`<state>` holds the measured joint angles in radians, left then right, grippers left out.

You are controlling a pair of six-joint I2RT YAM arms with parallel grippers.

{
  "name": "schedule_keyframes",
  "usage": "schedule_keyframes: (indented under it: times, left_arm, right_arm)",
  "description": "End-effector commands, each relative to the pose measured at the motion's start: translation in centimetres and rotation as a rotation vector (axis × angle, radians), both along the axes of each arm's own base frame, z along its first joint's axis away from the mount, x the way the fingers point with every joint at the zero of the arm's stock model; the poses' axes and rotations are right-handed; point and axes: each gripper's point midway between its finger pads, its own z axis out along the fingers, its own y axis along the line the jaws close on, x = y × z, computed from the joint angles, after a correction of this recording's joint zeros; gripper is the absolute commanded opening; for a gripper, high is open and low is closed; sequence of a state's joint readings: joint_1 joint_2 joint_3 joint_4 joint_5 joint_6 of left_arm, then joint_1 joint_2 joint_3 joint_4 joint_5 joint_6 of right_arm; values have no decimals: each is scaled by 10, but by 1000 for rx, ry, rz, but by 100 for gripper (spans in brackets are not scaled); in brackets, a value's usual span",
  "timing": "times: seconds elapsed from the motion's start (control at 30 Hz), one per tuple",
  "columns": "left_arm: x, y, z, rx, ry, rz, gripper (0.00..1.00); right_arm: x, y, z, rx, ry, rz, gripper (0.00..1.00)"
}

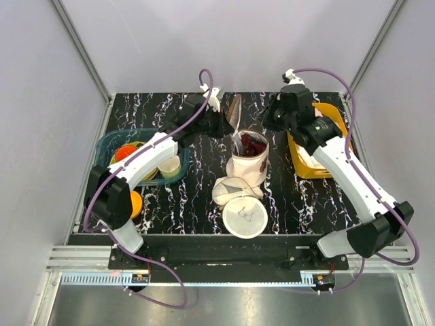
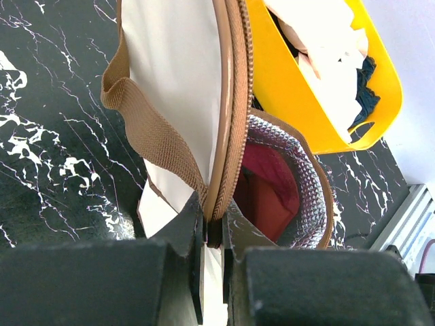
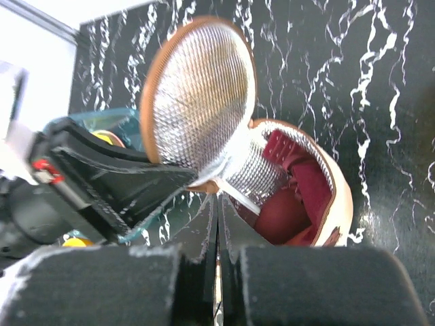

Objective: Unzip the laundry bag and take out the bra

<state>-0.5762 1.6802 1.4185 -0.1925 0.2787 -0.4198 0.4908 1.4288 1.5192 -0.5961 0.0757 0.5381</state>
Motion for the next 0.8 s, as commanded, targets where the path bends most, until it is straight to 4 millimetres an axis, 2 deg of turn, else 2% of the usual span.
schedule_keyframes:
  times: [0.0,0.07,0.13,0.17,0.23,0.27,0.33,0.37,0.4,0.43,0.47,0.6,0.67,0.7,0.73,0.77]
  left_arm:
    - [5,-8,15,-46,-36,-11,0]
    - [5,-8,18,-48,-42,-10,0]
    - [6,-8,23,-49,-60,-9,0]
    - [7,-7,25,-48,-65,-7,0]
    - [10,-8,32,-48,-90,-10,0]
    - [12,-9,35,-48,-98,-12,0]
    - [16,-11,42,-48,-125,-18,0]
    - [21,-15,58,-66,-164,-21,0]
    - [26,-18,57,-57,-180,-27,0]
    - [29,-21,64,-65,-207,-36,0]
    - [32,-27,78,-84,-253,-46,0]
    - [36,-35,102,-115,-394,-70,0]
    - [29,-37,124,-157,-493,-98,0]
    - [25,-35,110,-141,-509,-113,0]
    - [14,-35,132,-193,-605,-135,0]
    - [9,-35,130,-198,-632,-144,0]
  right_arm:
    - [4,-12,44,-6,-114,-49,0]
    - [7,-10,43,-25,-103,-38,0]
    - [9,-5,31,-35,-67,-17,0]
    - [8,2,15,-32,-22,12,0]
    - [6,11,-4,-18,34,46,1]
    - [4,17,-23,-20,84,72,8]
    - [4,18,-37,-27,119,69,11]
    - [6,19,-43,-33,131,68,14]
    - [7,17,-43,-39,130,62,15]
    - [8,17,-41,-42,125,57,15]
    - [11,14,-30,-43,95,40,18]
    - [12,0,-1,-61,16,-3,22]
    - [7,-9,8,-63,-7,-25,22]
    - [6,-12,10,-62,-12,-33,23]
    - [3,-17,10,-65,-17,-49,24]
    - [2,-20,9,-67,-16,-56,24]
